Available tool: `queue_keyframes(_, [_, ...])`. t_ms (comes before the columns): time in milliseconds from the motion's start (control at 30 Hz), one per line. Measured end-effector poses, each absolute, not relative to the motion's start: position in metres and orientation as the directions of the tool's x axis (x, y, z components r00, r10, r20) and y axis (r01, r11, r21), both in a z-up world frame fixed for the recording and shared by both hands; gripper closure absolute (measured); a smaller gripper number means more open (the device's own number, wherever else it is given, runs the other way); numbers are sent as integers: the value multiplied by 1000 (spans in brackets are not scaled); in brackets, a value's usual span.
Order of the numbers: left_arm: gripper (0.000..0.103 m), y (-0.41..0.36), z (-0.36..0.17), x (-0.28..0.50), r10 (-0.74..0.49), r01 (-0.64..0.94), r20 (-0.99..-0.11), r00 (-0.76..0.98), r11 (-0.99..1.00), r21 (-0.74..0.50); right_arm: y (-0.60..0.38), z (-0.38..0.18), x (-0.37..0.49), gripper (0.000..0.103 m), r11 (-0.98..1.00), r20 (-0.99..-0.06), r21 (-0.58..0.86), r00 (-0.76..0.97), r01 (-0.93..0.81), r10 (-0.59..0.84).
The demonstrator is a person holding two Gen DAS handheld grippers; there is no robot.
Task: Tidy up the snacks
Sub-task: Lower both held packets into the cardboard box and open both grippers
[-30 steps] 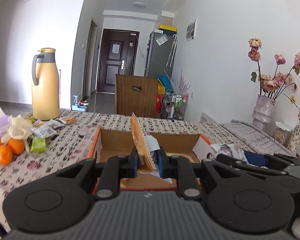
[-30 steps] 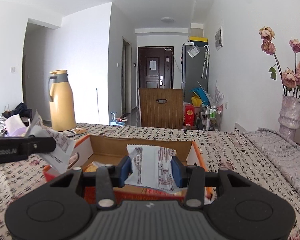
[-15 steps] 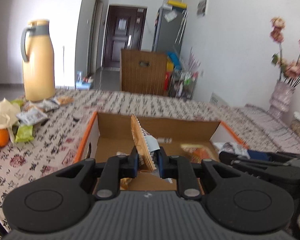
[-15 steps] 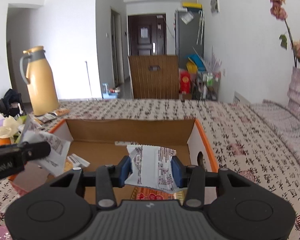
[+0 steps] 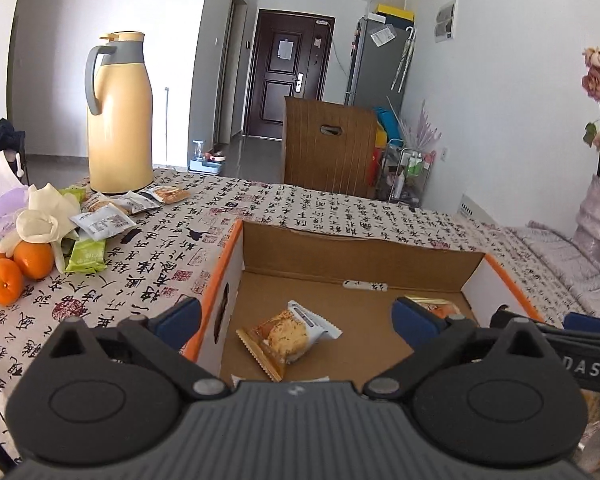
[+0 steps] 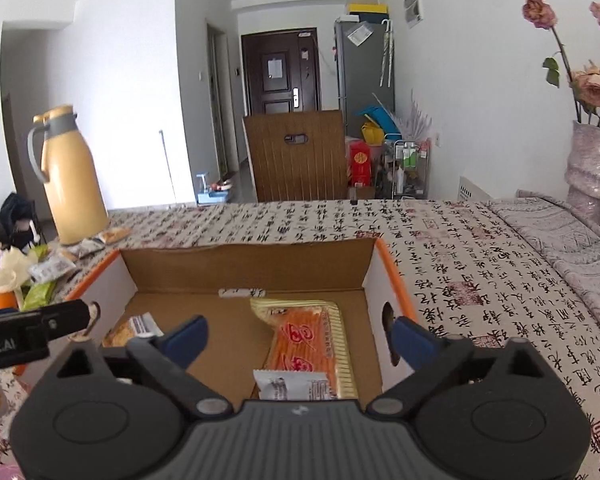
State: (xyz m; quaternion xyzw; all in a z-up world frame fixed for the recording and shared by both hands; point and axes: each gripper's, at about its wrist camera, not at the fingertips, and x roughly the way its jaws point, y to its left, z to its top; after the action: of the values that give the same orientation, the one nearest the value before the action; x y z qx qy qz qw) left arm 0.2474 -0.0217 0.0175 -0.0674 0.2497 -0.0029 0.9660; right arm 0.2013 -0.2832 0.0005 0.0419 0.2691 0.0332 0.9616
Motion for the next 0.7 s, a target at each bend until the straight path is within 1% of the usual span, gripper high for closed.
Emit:
queue_keyframes(333, [0, -20, 29, 225, -48, -19, -453, 890, 990, -143, -287, 14, 174, 0, 993, -475, 102, 875, -57, 99])
queue_keyframes(500, [0, -16, 35, 200, -26, -36, -427, 904, 990, -137, -289, 21, 142, 0, 992, -434, 96, 893, -80, 114])
queue_keyframes(700, [0, -5, 38, 166, -43, -23, -399, 916, 987, -158, -293, 22, 101, 0, 990, -410, 81, 902, -111, 135])
